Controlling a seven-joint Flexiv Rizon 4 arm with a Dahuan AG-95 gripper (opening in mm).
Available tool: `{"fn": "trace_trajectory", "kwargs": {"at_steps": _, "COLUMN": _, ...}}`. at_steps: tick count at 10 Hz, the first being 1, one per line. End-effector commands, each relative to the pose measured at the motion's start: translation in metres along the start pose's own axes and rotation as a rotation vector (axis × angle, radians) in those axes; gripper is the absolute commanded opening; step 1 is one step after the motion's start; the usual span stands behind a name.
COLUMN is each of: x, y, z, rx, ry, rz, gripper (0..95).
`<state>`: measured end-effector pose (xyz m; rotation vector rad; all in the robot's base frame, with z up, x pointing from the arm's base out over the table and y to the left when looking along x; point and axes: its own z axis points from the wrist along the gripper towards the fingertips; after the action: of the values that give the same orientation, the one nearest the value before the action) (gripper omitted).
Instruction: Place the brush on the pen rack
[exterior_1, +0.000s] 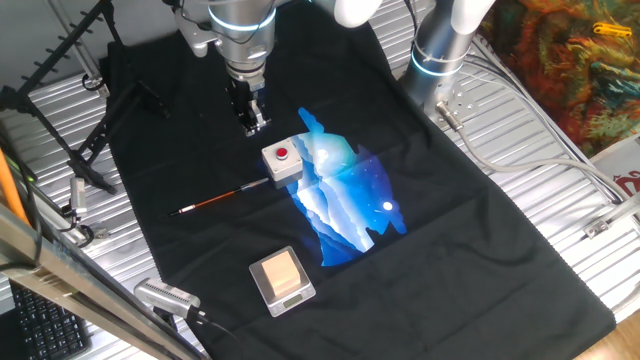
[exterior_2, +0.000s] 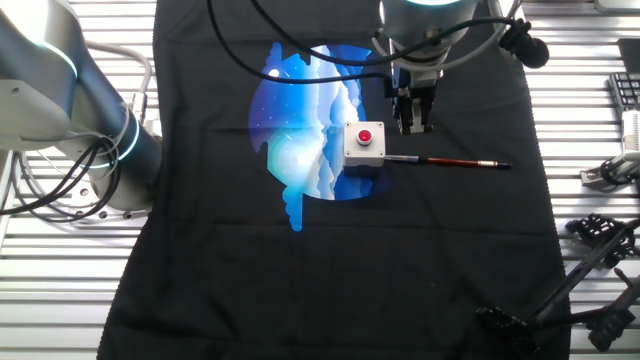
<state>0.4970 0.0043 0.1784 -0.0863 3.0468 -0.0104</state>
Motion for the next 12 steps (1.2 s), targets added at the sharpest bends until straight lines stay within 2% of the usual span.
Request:
{"fn": "trace_trajectory", "kwargs": {"at_steps": 1, "x": 0.0003, "y": -0.0002, "z": -0.0002, "rx": 0.002, "ry": -0.005, "rz": -0.001, "gripper": 0.0}}
{"fn": "trace_trajectory", "kwargs": {"at_steps": 12, "x": 0.0000, "y": -0.0001, "z": -0.0004, "rx": -0.008, "ry": -0.026, "rz": 0.014, "gripper": 0.0}}
